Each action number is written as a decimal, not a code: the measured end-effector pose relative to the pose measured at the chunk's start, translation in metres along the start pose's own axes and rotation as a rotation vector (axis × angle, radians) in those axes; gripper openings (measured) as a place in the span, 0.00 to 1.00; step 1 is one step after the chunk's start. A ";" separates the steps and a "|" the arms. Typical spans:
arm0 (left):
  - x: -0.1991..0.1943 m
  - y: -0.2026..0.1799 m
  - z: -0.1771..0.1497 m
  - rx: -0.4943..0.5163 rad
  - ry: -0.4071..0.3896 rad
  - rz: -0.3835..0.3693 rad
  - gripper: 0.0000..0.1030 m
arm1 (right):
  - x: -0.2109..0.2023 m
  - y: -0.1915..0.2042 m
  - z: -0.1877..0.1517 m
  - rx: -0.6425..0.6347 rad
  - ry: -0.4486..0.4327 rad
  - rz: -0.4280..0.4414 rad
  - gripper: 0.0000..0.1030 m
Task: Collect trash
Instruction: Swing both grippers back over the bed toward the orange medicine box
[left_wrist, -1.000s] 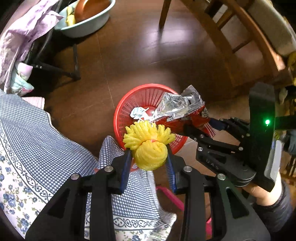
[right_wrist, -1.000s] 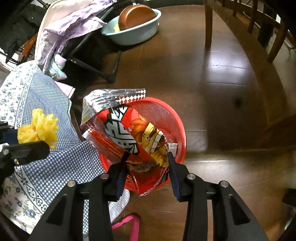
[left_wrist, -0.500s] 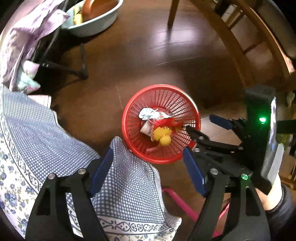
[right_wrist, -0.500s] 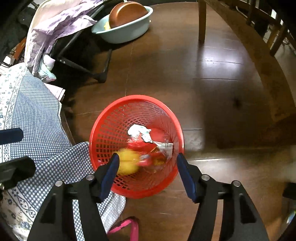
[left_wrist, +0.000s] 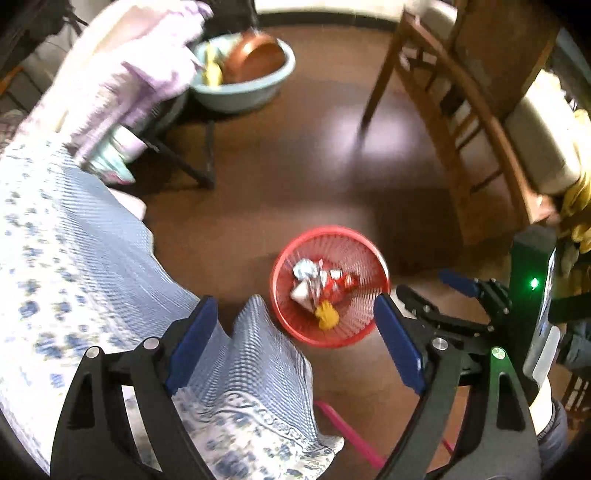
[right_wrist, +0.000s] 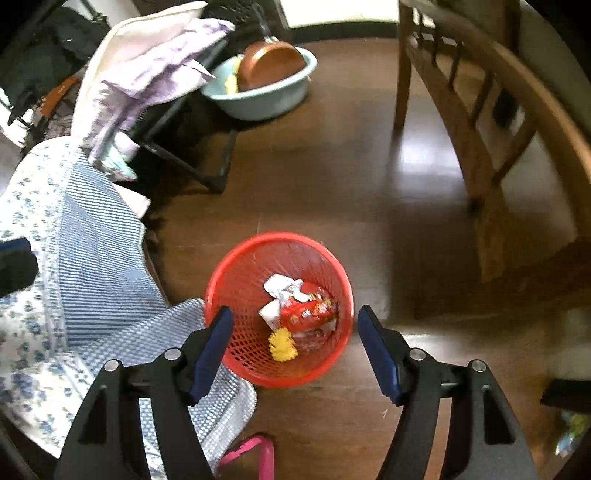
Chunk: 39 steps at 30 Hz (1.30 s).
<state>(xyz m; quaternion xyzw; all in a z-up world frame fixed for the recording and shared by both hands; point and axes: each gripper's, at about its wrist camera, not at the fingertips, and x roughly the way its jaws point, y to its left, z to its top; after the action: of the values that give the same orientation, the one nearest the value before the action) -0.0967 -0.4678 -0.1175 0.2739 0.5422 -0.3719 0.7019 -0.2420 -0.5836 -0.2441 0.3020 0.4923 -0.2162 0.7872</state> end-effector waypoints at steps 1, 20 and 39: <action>-0.014 0.006 -0.002 -0.022 -0.031 -0.002 0.82 | -0.006 0.005 0.002 -0.008 -0.009 0.004 0.68; -0.152 0.153 -0.091 -0.346 -0.245 0.085 0.87 | -0.105 0.195 0.015 -0.323 -0.146 0.131 0.83; -0.197 0.370 -0.252 -0.720 -0.330 0.323 0.87 | -0.128 0.460 0.002 -0.598 -0.203 0.248 0.94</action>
<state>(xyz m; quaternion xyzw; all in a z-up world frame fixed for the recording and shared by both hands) 0.0392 -0.0133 -0.0004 0.0298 0.4680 -0.0831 0.8793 -0.0015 -0.2463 -0.0066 0.0923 0.4126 0.0059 0.9062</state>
